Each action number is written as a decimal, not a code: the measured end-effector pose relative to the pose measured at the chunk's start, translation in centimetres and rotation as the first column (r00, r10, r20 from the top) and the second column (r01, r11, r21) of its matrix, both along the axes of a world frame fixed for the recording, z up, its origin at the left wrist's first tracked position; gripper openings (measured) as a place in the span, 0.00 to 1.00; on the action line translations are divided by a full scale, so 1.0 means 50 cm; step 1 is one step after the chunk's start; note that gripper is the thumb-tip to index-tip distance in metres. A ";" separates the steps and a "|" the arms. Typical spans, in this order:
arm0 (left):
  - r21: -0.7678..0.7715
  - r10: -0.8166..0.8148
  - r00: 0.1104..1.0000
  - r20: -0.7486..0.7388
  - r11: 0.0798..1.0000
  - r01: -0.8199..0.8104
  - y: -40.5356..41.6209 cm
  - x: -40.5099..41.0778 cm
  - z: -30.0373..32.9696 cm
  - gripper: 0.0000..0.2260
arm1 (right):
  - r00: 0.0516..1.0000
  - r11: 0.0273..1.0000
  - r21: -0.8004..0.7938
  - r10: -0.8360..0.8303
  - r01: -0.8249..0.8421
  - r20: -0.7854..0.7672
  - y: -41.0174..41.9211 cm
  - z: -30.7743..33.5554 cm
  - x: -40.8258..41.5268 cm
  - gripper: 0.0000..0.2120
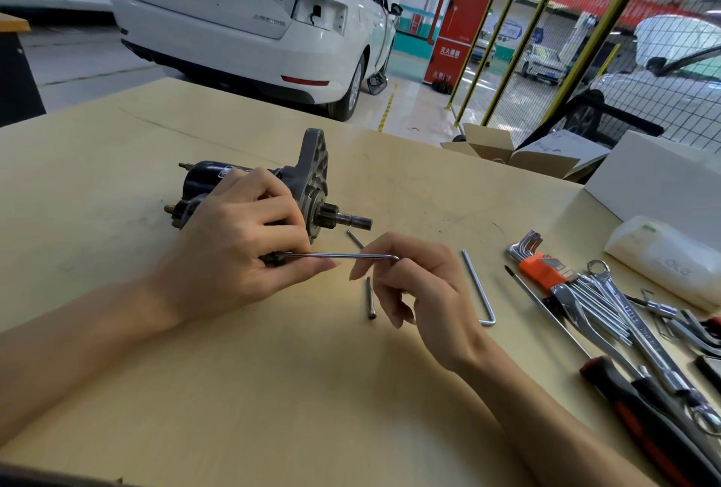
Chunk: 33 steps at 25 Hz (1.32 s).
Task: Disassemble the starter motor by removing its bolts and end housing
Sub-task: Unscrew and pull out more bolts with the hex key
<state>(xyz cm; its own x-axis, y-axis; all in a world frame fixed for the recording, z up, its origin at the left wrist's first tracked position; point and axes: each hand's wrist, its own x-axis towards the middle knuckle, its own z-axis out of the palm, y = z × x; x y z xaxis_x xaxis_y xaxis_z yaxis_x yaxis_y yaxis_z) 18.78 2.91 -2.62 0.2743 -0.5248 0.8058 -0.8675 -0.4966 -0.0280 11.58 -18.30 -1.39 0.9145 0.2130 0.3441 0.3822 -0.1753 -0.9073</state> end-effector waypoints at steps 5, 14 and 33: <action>-0.017 0.002 1.000 0.016 1.000 -0.002 -0.001 0.004 -0.002 0.17 | 0.999 0.999 -0.015 -0.039 0.039 0.022 -0.003 0.000 0.002 0.15; -0.052 -0.005 1.000 -0.012 0.999 0.005 -0.003 0.001 0.000 0.18 | 0.978 0.976 -0.080 -0.200 0.204 0.056 0.009 -0.002 0.002 0.09; -0.023 -0.022 0.999 -0.024 0.999 0.022 0.004 0.002 0.000 0.17 | 0.992 0.999 0.034 -0.017 0.021 -0.128 0.009 0.010 -0.001 0.29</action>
<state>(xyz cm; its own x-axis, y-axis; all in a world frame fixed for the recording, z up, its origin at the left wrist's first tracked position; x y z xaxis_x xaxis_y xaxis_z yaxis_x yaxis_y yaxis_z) 18.86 3.10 -2.60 0.2826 -0.5122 0.8110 -0.8785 -0.4776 0.0045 11.55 -17.85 -0.87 0.9551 0.1850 0.2316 0.2601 -0.1483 -0.9541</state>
